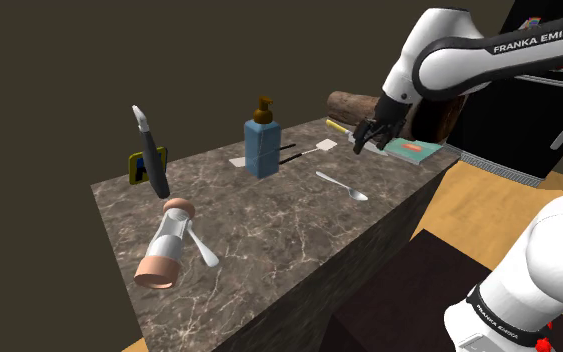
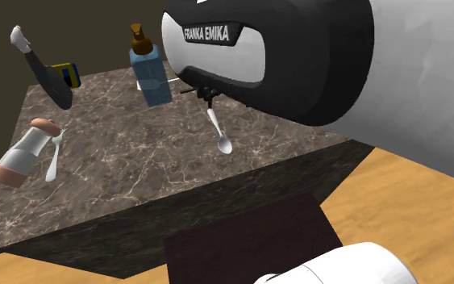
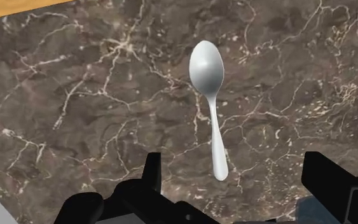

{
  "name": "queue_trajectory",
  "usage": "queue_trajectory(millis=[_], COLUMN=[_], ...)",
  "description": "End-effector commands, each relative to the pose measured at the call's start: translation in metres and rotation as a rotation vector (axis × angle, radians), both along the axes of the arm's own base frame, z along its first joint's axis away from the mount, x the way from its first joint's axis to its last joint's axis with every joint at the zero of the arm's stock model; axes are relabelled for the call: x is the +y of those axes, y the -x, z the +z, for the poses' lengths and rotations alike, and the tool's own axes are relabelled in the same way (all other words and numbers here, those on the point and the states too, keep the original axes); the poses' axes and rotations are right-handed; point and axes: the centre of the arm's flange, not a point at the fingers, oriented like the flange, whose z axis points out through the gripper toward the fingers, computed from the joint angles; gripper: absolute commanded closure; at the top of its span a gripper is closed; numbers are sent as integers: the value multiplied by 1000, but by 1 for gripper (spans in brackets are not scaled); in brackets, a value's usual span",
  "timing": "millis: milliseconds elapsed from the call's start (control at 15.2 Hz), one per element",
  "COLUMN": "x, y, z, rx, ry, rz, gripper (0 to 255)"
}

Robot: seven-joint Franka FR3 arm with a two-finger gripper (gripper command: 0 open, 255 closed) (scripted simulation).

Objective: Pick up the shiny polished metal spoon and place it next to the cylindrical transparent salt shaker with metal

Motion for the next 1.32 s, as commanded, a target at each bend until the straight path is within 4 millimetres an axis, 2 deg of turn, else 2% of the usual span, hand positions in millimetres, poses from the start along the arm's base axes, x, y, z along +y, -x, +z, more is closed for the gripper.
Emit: queue_trajectory(millis=[0, 396, 924, 1254], x=[1, 10, 14, 14], y=[-10, -45, -57, -58], z=[-24, -92, -133, -136], rx=[-11, -35, -37, -37], ry=[-9, -36, -38, -38], rz=[0, 2, 3, 3], gripper=[0, 0, 0, 0])
